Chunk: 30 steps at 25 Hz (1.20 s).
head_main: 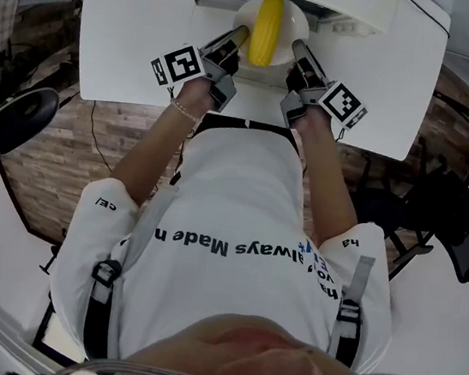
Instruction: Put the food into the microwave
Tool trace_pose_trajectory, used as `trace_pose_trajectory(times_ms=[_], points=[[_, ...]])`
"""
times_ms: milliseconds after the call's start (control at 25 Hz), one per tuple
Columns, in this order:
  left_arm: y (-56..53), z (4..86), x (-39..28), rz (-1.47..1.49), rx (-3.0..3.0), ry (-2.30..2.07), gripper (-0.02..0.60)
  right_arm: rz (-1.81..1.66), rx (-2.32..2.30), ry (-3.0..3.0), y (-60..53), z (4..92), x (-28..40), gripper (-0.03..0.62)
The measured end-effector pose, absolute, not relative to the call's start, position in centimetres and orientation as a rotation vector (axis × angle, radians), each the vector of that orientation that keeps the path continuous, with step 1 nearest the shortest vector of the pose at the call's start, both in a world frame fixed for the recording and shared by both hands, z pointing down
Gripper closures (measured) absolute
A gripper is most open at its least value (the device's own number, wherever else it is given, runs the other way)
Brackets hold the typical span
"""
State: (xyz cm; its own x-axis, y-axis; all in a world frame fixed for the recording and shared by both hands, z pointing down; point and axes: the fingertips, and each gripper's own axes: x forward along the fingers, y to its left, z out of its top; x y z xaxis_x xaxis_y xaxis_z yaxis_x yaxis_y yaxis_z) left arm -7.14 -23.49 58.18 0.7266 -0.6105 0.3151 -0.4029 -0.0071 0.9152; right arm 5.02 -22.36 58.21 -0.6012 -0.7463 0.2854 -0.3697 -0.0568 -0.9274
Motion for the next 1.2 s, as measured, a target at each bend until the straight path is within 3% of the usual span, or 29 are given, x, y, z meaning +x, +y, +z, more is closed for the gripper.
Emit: trace_pose_trajectory(times_ms=[1200], points=[[-30.6,63.3,-7.4,-0.197,1.585,-0.855,0.565,-1.715,-1.262,1.844,-29.2,63.4,4.8,0.571]])
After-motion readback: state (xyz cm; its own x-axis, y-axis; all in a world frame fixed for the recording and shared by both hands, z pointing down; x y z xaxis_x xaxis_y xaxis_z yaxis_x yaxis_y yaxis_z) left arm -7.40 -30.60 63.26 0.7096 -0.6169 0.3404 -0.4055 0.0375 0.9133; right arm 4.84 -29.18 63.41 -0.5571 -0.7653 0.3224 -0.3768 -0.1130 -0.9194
